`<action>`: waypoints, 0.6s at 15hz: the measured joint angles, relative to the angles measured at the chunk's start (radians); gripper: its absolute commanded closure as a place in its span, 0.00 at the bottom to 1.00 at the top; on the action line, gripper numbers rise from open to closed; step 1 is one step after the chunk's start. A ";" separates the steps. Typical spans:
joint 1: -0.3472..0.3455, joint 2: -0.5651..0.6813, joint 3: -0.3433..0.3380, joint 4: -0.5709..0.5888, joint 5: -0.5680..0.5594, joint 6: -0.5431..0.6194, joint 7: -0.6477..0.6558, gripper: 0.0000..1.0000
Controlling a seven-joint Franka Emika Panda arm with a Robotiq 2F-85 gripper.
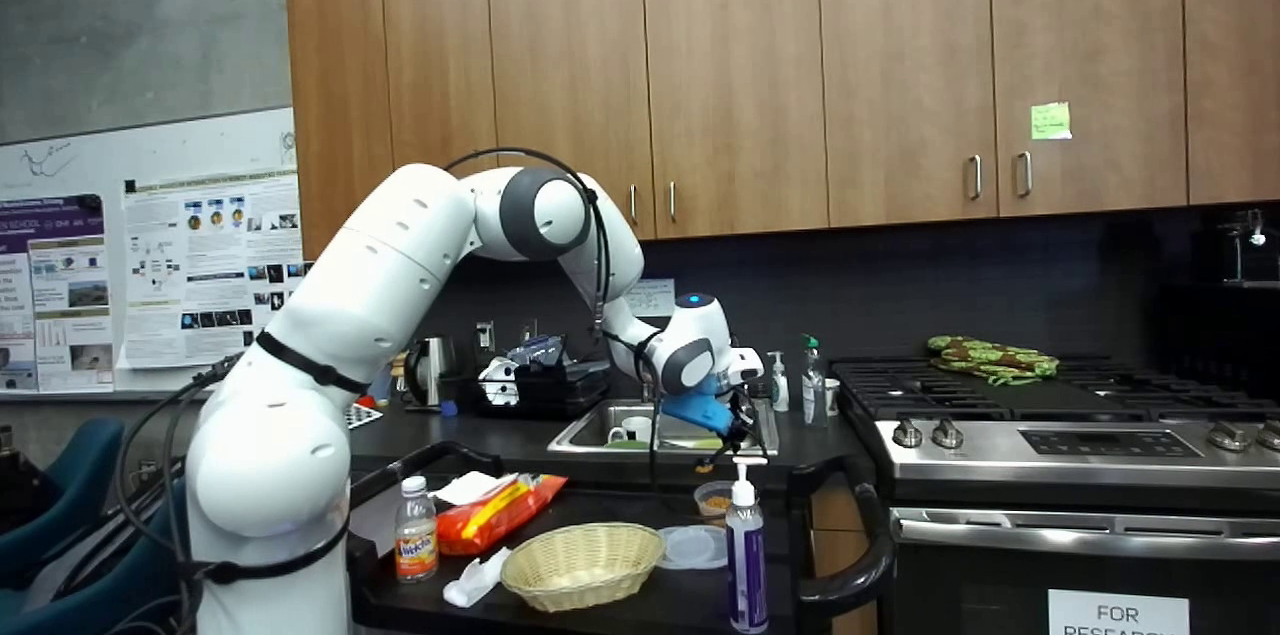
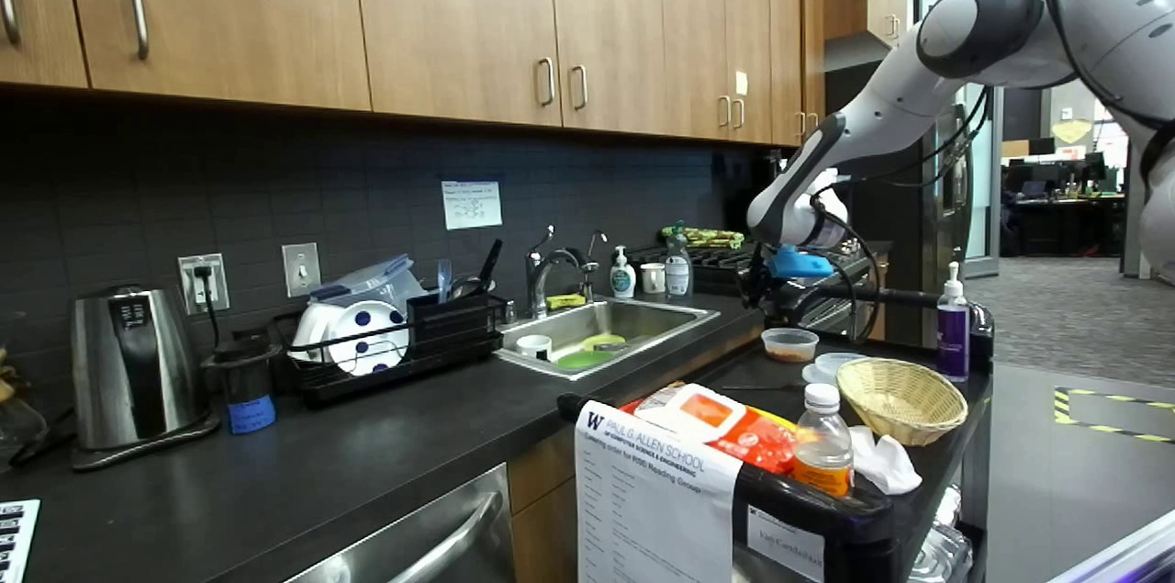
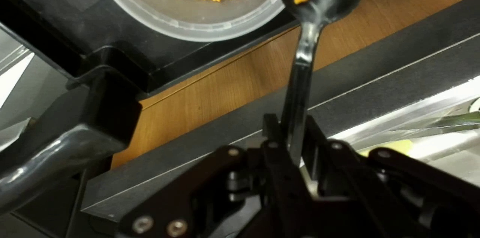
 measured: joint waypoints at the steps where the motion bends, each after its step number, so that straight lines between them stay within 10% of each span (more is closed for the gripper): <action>1: -0.017 0.000 0.018 0.000 0.019 -0.012 -0.018 0.96; 9: -0.102 0.000 0.100 0.011 0.162 -0.108 -0.146 0.96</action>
